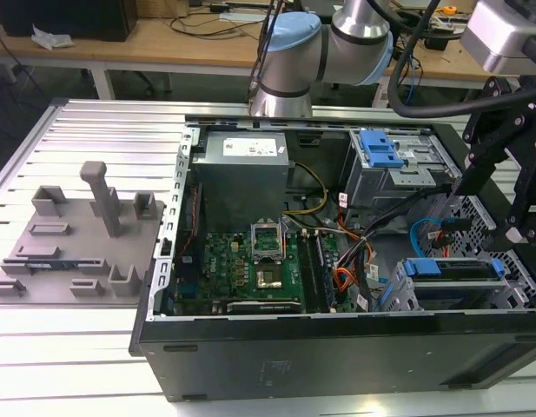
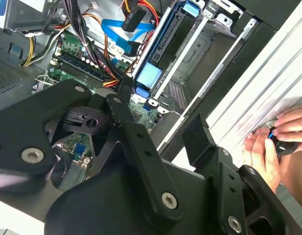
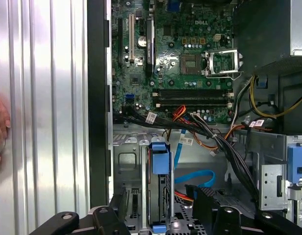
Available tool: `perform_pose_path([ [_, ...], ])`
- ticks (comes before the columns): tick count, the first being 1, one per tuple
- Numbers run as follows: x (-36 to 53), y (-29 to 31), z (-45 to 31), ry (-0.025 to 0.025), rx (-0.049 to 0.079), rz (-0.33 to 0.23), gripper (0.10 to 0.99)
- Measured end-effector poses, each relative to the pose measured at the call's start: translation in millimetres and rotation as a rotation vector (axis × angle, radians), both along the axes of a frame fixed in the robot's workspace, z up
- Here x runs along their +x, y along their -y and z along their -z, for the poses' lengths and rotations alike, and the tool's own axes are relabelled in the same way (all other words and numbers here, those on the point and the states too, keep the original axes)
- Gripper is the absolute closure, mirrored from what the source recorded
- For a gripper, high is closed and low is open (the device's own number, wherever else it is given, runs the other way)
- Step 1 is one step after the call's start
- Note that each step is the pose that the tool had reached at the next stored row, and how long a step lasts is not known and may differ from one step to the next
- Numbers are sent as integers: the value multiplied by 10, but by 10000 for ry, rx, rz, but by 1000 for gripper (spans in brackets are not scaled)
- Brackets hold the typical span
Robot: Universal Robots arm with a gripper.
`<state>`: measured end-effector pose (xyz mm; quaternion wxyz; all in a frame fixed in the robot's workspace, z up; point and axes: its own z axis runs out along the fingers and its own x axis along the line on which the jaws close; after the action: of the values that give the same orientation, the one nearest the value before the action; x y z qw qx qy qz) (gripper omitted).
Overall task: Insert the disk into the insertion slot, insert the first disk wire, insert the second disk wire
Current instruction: 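Insert the first disk wire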
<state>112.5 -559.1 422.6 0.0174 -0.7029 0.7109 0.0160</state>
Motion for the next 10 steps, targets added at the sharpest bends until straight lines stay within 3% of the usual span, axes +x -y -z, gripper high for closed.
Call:
perform_pose_path([
  [4, 1, -29, 1, -3, -7, -1, 404],
  [7, 1, -207, 0, -3, -212, -1, 404],
  [8, 1, -242, 0, -3, -388, -1, 404],
  [10, 1, -298, 0, -2, -1045, 0, 404],
])
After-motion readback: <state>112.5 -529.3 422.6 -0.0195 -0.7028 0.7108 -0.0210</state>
